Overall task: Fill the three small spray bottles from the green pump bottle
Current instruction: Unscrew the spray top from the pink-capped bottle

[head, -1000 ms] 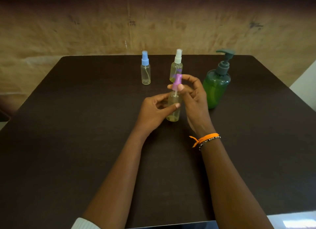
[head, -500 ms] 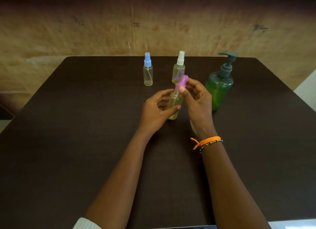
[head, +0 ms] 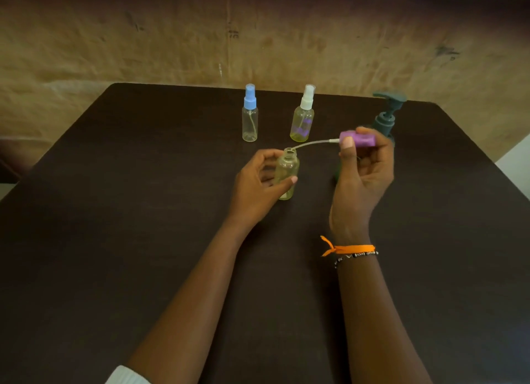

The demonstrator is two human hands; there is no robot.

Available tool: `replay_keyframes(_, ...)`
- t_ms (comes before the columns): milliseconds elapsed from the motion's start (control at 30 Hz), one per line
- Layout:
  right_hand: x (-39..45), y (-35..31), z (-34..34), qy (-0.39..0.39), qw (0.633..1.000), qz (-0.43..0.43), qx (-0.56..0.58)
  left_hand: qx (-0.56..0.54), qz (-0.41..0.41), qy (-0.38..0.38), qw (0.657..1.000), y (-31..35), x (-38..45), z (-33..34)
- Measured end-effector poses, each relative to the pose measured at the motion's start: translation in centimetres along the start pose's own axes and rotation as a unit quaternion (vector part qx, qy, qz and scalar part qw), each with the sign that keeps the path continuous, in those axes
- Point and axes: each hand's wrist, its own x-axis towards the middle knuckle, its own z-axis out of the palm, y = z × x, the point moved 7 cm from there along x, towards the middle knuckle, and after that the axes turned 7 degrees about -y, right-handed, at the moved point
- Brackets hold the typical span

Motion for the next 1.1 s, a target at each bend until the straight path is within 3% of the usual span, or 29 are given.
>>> replay_keyframes(433,0.3,0.2,-3.2,0.113,0.993,0.017,-0.026,0.002,-0.006,-0.001,1.0,0.1,0.2,1.0)
replay_keyframes(733,-2.8,-3.2,-7.0,0.044,0.993,0.024,-0.109,0.013,-0.01,-0.012,1.0,2.0,-0.9,3.6)
replay_keyframes(900,-4.9,-2.0,-12.9,0.106,0.949,0.088,-0.283,-0.015,-0.014,0.02,1.0,2.0,-2.3,5.5)
replay_keyframes(1000,-5.2,0.1,-14.2,0.074,0.912,0.145,-0.377,-0.02,-0.016,0.041,0.999,1.4,-2.9,5.7)
replay_keyframes(1100,-5.3,0.8,-14.0,0.053,0.899,0.165,-0.403,-0.001,-0.015,0.042,0.999,1.1,-3.0,5.4)
